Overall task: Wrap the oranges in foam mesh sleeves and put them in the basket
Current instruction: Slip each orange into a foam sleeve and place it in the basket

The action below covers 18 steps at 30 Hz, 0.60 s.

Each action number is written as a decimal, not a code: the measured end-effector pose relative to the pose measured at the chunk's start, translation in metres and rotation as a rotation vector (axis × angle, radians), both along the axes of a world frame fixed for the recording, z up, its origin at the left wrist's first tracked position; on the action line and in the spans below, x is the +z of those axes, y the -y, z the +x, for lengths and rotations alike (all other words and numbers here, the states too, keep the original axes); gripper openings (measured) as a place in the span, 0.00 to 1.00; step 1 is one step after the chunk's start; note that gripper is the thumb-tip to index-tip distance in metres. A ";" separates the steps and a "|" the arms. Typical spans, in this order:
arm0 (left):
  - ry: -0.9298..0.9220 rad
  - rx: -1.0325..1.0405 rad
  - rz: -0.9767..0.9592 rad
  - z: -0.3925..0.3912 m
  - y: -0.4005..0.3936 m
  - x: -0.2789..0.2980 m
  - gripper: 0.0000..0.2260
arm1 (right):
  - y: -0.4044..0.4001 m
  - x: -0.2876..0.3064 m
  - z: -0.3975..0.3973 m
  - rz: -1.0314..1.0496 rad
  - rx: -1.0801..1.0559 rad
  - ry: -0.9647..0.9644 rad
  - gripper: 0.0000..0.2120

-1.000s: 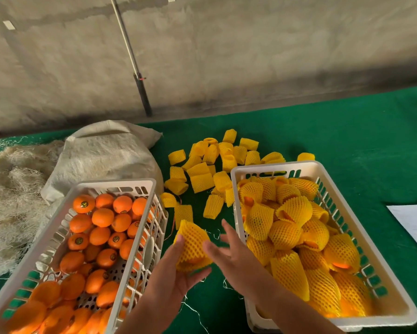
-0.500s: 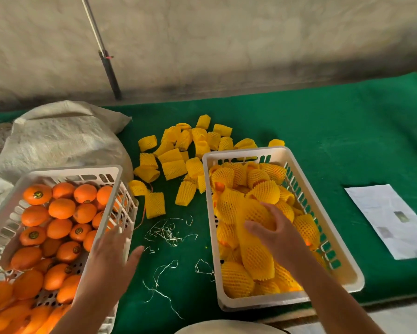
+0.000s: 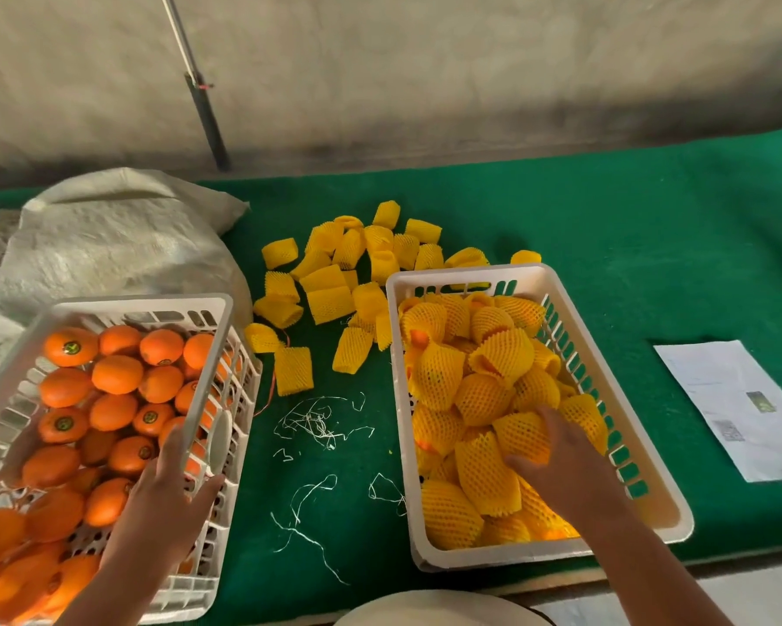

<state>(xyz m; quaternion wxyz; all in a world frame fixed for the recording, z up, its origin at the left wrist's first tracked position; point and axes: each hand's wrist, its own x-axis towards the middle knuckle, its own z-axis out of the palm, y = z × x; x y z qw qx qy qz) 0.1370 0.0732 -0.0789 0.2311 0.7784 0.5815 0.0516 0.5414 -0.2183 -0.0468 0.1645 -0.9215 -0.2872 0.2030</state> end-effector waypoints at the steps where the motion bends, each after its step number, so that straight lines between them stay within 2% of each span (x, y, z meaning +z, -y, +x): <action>1: 0.009 -0.003 -0.009 0.000 0.000 0.000 0.44 | 0.001 0.001 -0.002 0.000 -0.010 0.010 0.44; 4: 0.017 -0.002 -0.022 0.002 0.003 0.002 0.42 | 0.004 0.010 -0.011 -0.020 -0.037 0.069 0.43; 9: 0.112 0.003 -0.060 0.003 0.003 0.005 0.41 | -0.018 0.032 -0.051 -0.027 0.020 0.323 0.34; 13: 0.147 -0.003 -0.109 -0.007 -0.014 0.009 0.23 | -0.071 0.045 -0.098 0.090 0.101 0.260 0.31; 16: 0.170 0.020 -0.118 -0.027 -0.042 0.022 0.21 | -0.115 0.048 -0.131 0.139 0.218 0.248 0.29; 18: 0.075 -0.035 -0.083 -0.047 -0.061 0.022 0.18 | -0.137 0.048 -0.155 0.131 0.287 0.206 0.29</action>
